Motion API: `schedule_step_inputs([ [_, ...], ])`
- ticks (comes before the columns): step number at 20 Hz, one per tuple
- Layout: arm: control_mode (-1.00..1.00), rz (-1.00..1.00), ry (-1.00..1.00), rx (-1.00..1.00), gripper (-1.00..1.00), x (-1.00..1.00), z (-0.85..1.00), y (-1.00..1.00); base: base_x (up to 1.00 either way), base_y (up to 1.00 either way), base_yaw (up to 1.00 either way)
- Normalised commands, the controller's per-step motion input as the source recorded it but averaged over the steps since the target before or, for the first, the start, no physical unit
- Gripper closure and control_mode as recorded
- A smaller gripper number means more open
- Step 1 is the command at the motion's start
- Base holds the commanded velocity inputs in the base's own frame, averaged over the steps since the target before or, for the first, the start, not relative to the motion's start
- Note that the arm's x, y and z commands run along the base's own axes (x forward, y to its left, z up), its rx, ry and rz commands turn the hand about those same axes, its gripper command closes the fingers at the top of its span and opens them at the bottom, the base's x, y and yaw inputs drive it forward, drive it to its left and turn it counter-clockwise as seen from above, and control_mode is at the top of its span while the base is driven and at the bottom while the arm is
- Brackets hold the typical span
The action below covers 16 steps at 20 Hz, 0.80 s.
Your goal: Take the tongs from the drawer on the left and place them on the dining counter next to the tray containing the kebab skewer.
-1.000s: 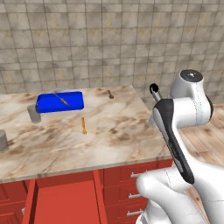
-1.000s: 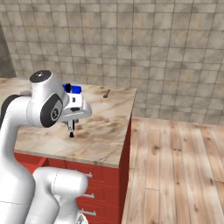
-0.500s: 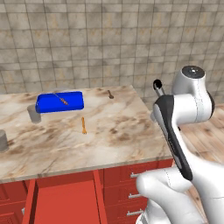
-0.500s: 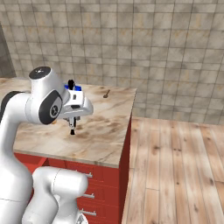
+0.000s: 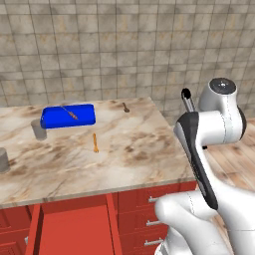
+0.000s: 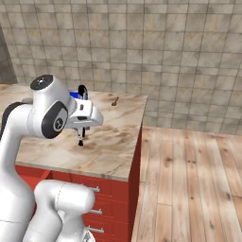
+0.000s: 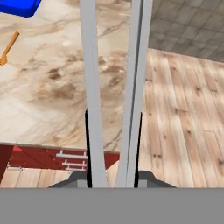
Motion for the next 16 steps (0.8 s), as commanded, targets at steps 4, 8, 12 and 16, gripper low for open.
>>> schedule_step_inputs([
  [4, 1.00, 0.00, 0.00, 0.00, 1.00, 0.00, 0.00, 0.00, 0.00, -0.17, -0.06],
  [8, 1.00, 0.00, 0.00, 0.00, 1.00, 0.00, 0.00, 0.00, -0.10, -0.22, -0.04],
  [12, 1.00, 0.00, 0.00, 0.00, 1.00, 0.00, 0.00, 0.00, -0.14, -0.44, -0.01],
  [16, 1.00, 0.00, 0.00, 0.00, 1.00, 0.00, 0.00, 0.00, -0.23, -0.99, 0.00],
])
